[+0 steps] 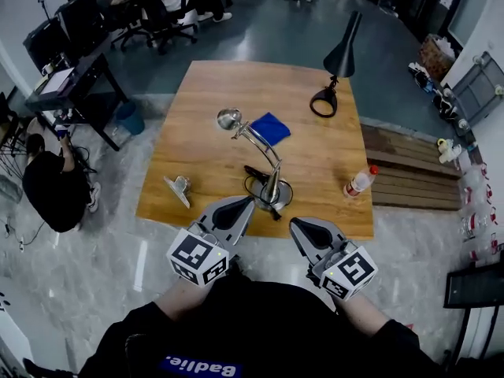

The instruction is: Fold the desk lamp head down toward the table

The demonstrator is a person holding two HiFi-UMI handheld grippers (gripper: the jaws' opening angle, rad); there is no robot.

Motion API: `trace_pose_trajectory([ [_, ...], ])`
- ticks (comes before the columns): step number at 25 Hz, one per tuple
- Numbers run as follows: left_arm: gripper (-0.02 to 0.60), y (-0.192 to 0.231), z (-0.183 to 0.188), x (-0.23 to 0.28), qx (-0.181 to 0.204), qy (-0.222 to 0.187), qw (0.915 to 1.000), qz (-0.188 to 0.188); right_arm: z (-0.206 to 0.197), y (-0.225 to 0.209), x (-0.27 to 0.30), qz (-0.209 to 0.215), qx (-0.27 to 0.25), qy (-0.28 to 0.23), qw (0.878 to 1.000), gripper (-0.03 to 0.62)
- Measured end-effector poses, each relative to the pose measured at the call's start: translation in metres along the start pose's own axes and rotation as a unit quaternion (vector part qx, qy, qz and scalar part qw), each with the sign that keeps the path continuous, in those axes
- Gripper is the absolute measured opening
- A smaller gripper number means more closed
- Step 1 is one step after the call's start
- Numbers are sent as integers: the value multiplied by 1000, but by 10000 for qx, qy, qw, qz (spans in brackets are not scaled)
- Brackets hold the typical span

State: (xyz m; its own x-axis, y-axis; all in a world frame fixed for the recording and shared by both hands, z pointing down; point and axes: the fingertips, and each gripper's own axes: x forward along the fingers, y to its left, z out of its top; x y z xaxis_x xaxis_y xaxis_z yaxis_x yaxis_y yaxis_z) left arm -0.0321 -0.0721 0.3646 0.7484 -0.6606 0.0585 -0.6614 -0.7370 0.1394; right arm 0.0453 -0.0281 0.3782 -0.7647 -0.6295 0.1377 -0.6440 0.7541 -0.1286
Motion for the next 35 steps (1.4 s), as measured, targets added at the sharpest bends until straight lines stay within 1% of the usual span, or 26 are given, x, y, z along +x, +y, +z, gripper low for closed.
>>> trace_pose_trajectory([
  [3, 8, 31, -3, 17, -81, 130, 9996, -221, -1, -21, 32, -303, -63, 166, 9994, 6],
  [7, 8, 58, -13, 37, -185, 332, 9982, -467, -2, -45, 60, -637, -37, 249, 9976, 6],
  [10, 9, 71, -22, 51, -379, 437, 9970, -507, -12, -62, 71, -729, 25, 371, 9966, 6],
  [13, 9, 80, -29, 65, -469, 534, 9963, -476, -25, -81, 78, -726, 53, 556, 9958, 8],
  [15, 9, 87, -33, 72, -582, 603, 9958, -365, -37, -93, 82, -697, 60, 698, 9951, 15],
  [20, 16, 96, -43, 83, -852, 803, 9931, -30, -68, -120, 92, -503, 92, 1072, 9929, 89],
  [24, 76, 102, -47, 95, -1190, 797, 9894, 227, -87, -137, 105, -247, 69, 1314, 9910, 143],
  [29, 118, 107, -49, 107, -1484, 737, 9851, 458, -105, -147, 124, 21, -73, 1494, 9887, 166],
  [35, 123, 113, -47, 117, -1736, 682, 9808, 566, -111, -145, 140, 241, -249, 1536, 9875, 166],
])
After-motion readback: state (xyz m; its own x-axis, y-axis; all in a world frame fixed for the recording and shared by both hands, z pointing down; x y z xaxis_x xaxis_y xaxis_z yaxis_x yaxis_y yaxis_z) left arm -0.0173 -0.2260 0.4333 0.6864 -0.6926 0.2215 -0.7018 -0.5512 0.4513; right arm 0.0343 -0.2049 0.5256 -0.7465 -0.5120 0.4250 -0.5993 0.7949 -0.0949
